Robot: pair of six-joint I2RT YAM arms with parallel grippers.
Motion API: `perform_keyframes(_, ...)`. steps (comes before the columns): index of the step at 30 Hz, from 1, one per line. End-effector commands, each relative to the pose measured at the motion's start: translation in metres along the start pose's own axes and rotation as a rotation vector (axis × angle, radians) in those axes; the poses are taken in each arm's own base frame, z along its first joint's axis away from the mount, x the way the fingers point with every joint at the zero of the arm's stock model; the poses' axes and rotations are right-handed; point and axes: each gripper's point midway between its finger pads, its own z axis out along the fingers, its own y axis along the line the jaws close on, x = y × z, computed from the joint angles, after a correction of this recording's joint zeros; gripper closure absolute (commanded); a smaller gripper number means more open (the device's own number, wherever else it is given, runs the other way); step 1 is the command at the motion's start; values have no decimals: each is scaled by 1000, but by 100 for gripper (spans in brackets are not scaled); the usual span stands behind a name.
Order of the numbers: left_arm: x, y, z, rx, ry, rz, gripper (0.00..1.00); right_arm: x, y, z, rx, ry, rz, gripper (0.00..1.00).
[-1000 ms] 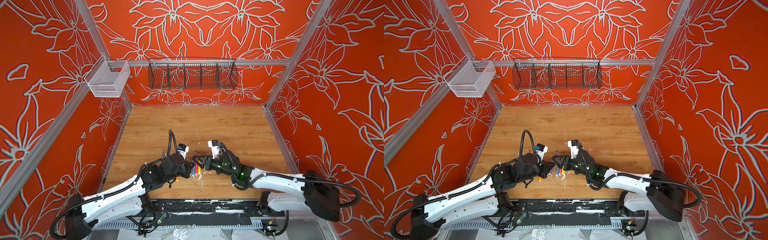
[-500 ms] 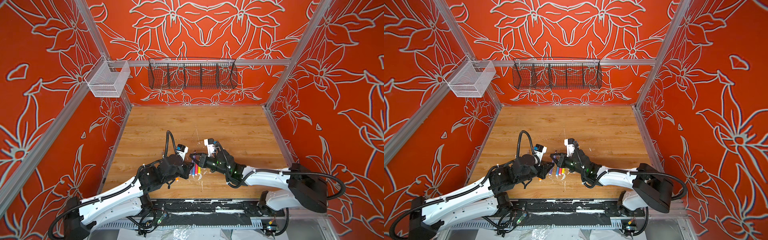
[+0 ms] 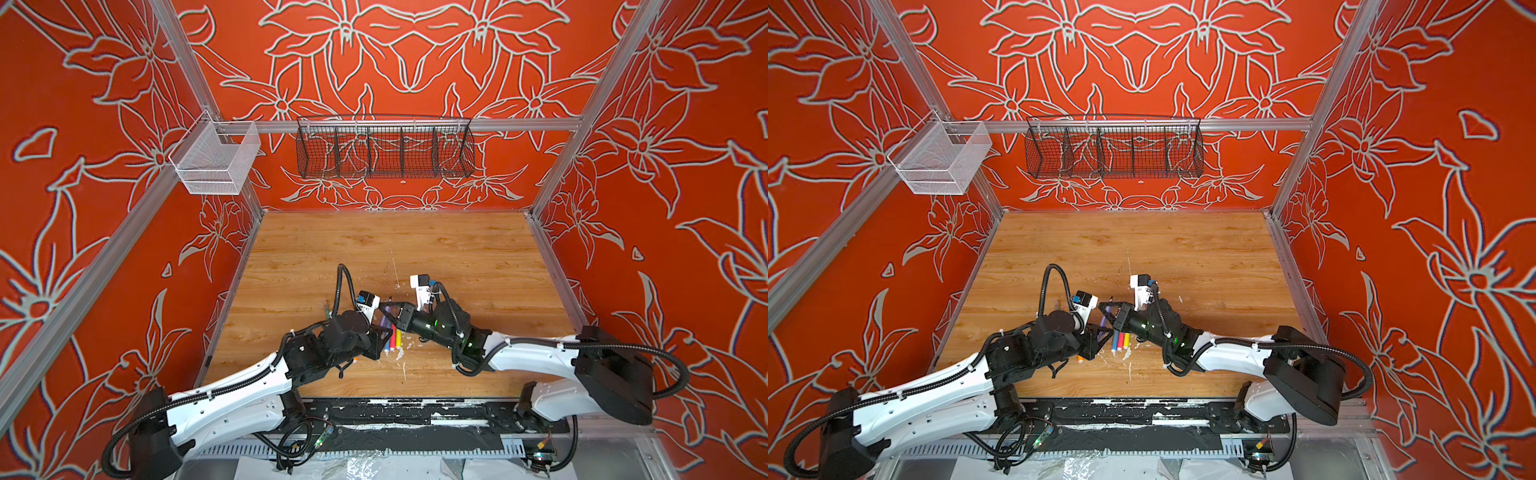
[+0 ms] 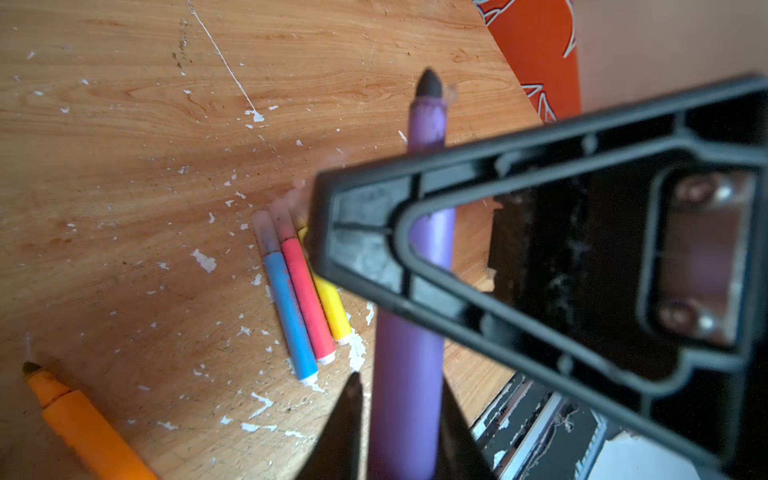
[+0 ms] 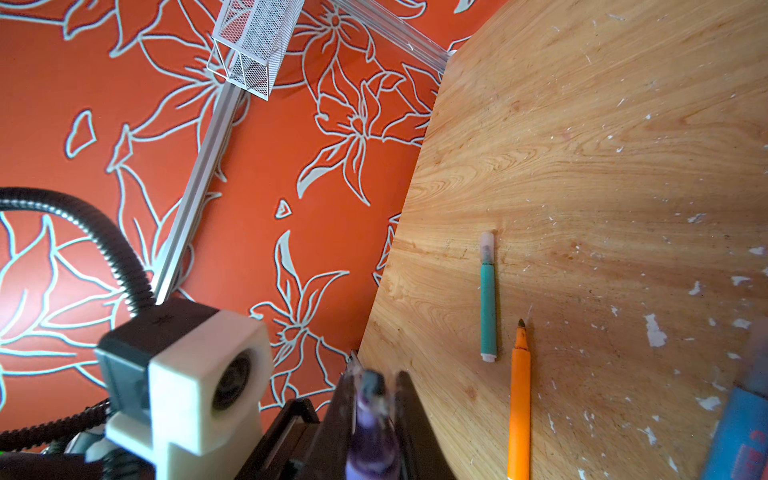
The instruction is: Insert the pens into the pen caps
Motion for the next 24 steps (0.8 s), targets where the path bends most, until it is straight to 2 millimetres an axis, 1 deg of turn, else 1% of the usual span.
perform_keyframes(1, -6, -6, 3, 19, -24, 11, 92, -2, 2, -1, -13, -26, 25, 98)
perform_keyframes(2, -6, -5, 3, 13, -25, 11, 99, -1, 1, -1, -9, -24, 22, 94)
perform_keyframes(4, -7, -2, 4, -5, -25, 6, 100, -2, -4, -4, 17, -32, 2, 74)
perform_keyframes(5, -8, 0, 4, -21, -27, 0, 100, -4, -9, -9, 46, -37, -20, 65)
perform_keyframes(6, -7, 3, 4, -34, -24, -3, 100, -5, -15, -16, 86, -42, -43, 59)
perform_keyframes(7, -6, 5, 4, -47, -22, -8, 100, -5, -29, -25, 169, -39, -76, 54)
perform_keyframes(9, -4, 8, 4, -64, -12, -10, 100, -15, -47, -52, 342, -50, -154, 52)
perform_keyframes(11, -1, 12, 4, -76, -1, -9, 100, -23, -66, -88, 510, -59, -232, 52)
perform_keyframes(13, 2, 13, 6, -78, 9, -8, 100, -31, -79, -120, 644, -62, -303, 52)
perform_keyframes(15, 5, 13, 7, -75, 18, -10, 100, -33, -92, -147, 738, -53, -346, 52)
perform_keyframes(18, 8, 11, 10, -63, 35, -8, 100, -35, -115, -188, 912, -46, -360, 54)
perform_keyframes(20, 10, 10, 13, -59, 48, -6, 100, -32, -128, -206, 993, -23, -368, 55)
perform_keyframes(24, 13, 10, 17, -60, 58, -7, 100, -20, -148, -224, 1046, 0, -330, 56)
